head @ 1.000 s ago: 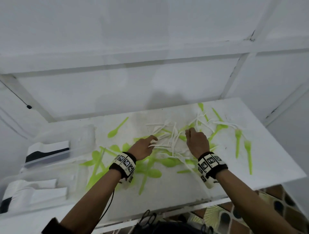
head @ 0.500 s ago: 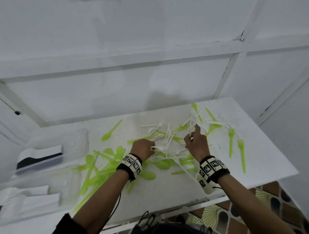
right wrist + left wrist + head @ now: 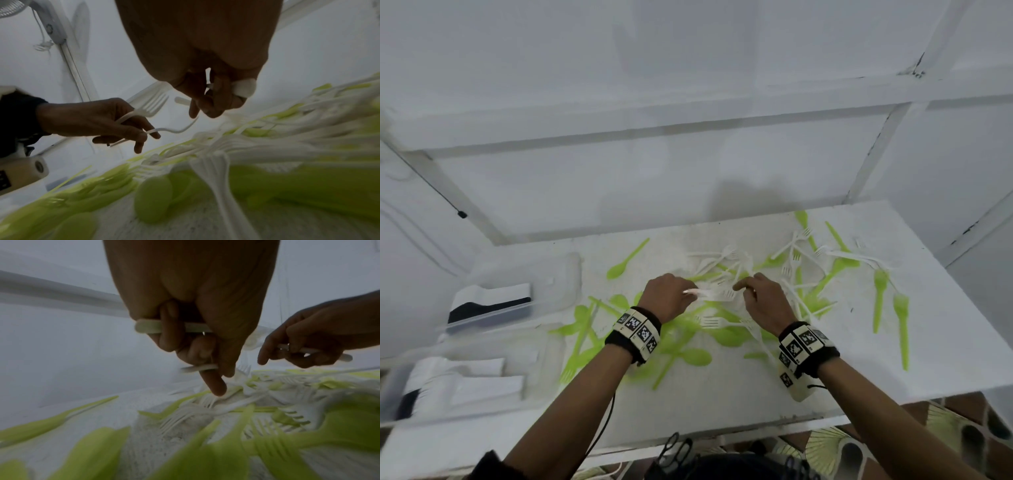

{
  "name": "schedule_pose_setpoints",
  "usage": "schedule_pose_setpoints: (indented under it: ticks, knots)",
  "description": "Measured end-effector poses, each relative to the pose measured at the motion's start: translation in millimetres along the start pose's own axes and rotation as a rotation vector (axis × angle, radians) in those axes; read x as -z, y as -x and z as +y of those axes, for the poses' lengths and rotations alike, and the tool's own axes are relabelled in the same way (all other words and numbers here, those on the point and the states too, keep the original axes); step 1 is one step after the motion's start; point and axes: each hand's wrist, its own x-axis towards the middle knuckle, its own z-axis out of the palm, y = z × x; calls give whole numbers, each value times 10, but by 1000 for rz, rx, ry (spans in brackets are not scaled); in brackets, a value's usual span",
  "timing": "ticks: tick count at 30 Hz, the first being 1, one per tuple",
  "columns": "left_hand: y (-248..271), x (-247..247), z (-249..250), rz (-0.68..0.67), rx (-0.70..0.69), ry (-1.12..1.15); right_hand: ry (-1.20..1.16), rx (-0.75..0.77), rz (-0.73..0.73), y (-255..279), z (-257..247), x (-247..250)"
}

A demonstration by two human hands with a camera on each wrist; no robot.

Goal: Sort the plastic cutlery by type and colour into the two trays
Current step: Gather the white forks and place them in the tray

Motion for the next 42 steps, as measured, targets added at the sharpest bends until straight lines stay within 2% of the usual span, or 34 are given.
schedule_pose_setpoints:
  ticks: [2, 5, 11, 15, 18, 23, 28, 31, 34, 38, 40, 42]
  knots:
    - [70, 85, -48, 42, 19, 59, -26, 24, 8, -27, -71, -84]
    - [157, 156, -116, 77, 83, 288, -59, 48, 48, -93, -153, -187]
    - [346, 139, -175, 53, 84, 427, -80, -3, 110, -265, -234, -281]
    - [414, 132, -245, 37, 98, 534, 20, -4, 166, -466, -259, -202]
    - [469, 133, -285, 29, 134, 565, 186, -4, 70, -663, -282, -147]
    - [532, 228, -196, 51, 179, 704, 477, -56, -279, -953, -170, -133]
    - [577, 125, -177, 33, 266, 716, 592, 66, -331, -989, -110, -104]
    - [560, 115, -99, 50, 347, 728, 591, 142, -308, -954, -93, -47]
    - [481, 70, -45, 119, 359, 767, 544, 214, -218, -879, -157, 47]
    - [295, 80, 68, 115, 472, 980, 439, 324, -68, -736, -291, 143]
    - [207, 165, 182, 78, 443, 1146, 397, 394, -6, -631, -336, 146]
    - [133, 216, 291, 14, 378, 1140, 383, 461, 35, -518, -395, 144]
